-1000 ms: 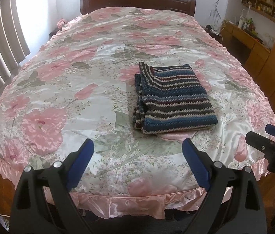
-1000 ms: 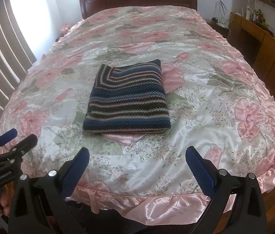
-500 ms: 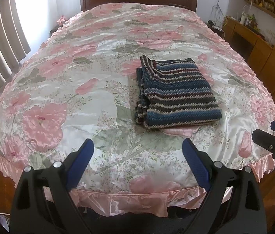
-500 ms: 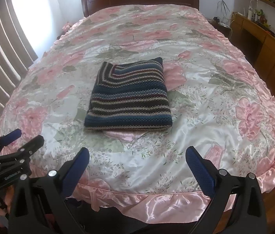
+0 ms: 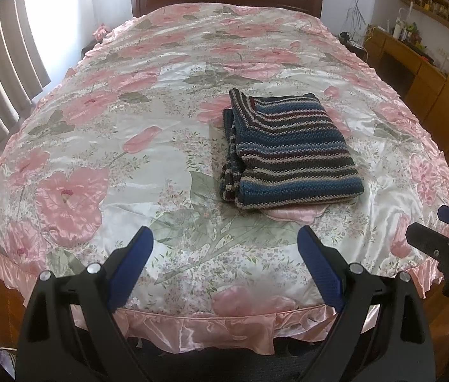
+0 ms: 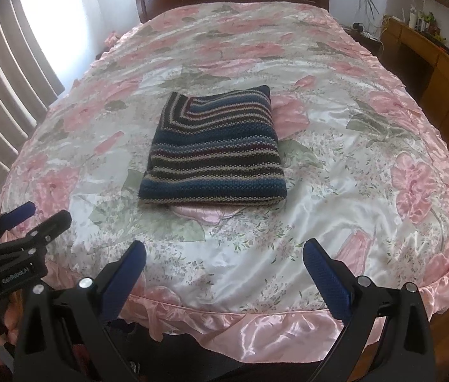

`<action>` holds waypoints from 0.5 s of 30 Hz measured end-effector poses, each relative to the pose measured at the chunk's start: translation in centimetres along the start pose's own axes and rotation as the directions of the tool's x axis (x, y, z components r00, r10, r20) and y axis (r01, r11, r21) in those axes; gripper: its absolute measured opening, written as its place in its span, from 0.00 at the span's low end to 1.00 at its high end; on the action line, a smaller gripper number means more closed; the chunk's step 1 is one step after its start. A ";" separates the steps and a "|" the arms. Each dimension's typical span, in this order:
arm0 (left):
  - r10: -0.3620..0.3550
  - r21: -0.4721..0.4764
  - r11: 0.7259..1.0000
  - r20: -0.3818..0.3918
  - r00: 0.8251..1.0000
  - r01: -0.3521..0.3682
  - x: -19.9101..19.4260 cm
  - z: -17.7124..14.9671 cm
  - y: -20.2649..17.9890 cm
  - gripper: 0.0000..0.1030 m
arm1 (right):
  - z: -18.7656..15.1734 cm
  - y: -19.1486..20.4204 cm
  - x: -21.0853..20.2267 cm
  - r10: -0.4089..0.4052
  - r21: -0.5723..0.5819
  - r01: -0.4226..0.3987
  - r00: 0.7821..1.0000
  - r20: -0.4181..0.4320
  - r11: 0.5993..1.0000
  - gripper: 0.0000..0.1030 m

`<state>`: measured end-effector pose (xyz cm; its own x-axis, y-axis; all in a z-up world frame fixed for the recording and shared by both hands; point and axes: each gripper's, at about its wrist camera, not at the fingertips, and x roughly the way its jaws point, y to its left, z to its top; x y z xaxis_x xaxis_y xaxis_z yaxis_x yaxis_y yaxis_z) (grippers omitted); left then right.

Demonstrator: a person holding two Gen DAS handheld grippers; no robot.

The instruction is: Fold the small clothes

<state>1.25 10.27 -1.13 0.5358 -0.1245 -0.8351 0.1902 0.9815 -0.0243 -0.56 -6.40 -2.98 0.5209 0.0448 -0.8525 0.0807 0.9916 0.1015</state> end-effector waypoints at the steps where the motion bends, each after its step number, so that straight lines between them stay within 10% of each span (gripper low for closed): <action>1: 0.000 0.001 1.000 -0.002 1.000 0.000 0.1 0.0 0.0 0.88 | 0.0 0.1 0.0 -0.006 -0.005 0.006 1.000 0.007 1.000 0.96; 15: -0.001 -0.007 1.000 -0.019 1.000 0.001 0.9 -0.1 0.7 0.88 | 0.2 -0.1 0.6 -0.015 -0.015 0.015 1.000 -0.015 1.000 0.96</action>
